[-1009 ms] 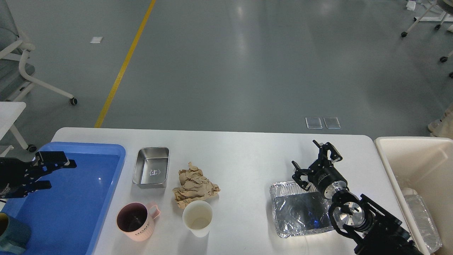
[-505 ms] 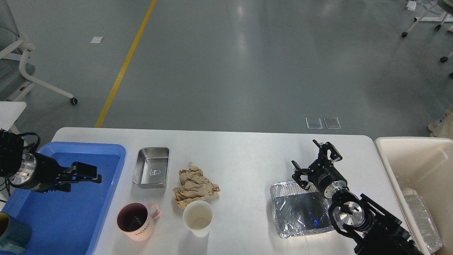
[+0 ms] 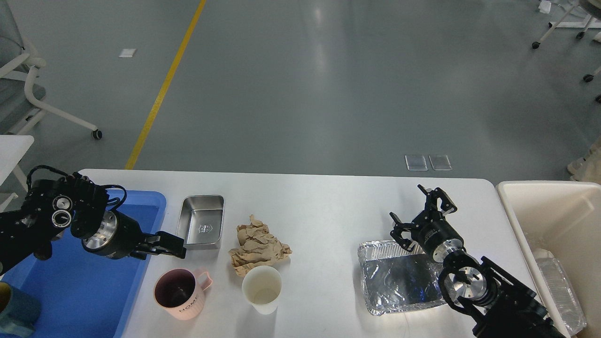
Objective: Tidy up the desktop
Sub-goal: 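Move the left gripper over the blue tub toward the pink mug, then grasp the pink mug with the left gripper, then lift the pink mug and lower it into the blue tub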
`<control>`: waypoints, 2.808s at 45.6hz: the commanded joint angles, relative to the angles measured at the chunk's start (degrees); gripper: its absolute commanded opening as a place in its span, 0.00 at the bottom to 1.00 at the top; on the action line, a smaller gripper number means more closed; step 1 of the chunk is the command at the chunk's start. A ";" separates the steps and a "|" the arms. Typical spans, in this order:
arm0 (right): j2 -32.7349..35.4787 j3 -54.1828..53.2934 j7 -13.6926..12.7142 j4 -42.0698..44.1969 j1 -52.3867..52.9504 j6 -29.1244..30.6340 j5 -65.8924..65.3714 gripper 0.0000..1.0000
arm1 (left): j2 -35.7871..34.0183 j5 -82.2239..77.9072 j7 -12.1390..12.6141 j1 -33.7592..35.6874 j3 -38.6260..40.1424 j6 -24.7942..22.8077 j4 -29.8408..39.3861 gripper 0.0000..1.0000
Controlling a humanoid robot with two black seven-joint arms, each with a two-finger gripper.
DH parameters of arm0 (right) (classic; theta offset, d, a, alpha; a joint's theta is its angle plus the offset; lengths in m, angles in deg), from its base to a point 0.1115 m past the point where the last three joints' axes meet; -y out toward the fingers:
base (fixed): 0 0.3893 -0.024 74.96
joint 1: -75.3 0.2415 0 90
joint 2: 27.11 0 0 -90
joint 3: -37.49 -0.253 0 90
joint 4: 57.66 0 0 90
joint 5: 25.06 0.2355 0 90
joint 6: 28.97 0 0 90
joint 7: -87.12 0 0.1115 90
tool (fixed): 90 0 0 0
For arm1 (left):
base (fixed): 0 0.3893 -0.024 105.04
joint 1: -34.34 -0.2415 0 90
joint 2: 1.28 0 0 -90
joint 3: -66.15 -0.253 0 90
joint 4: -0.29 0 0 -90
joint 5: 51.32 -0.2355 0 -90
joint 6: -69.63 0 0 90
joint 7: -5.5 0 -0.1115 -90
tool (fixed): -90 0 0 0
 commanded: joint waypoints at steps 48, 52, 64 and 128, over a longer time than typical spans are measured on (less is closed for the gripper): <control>0.78 -0.02 -0.01 -0.26 0.29 -0.08 0.00 1.00 | -1.65 -3.87 -2.44 -0.25 -8.87 0.01 1.10 0.57; 0.87 -0.02 -0.01 -0.26 0.29 0.01 0.00 1.00 | -1.12 -3.87 -2.44 -0.33 -8.95 0.01 0.66 0.50; 1.92 -0.02 -0.01 -0.87 0.46 0.01 0.00 1.00 | -0.51 -3.87 -3.14 -0.16 -10.80 0.01 -1.28 0.34; 1.40 1.65 -0.01 -0.17 0.81 -0.08 -0.09 1.00 | -17.90 3.07 -7.37 5.73 -5.62 0.01 9.09 0.02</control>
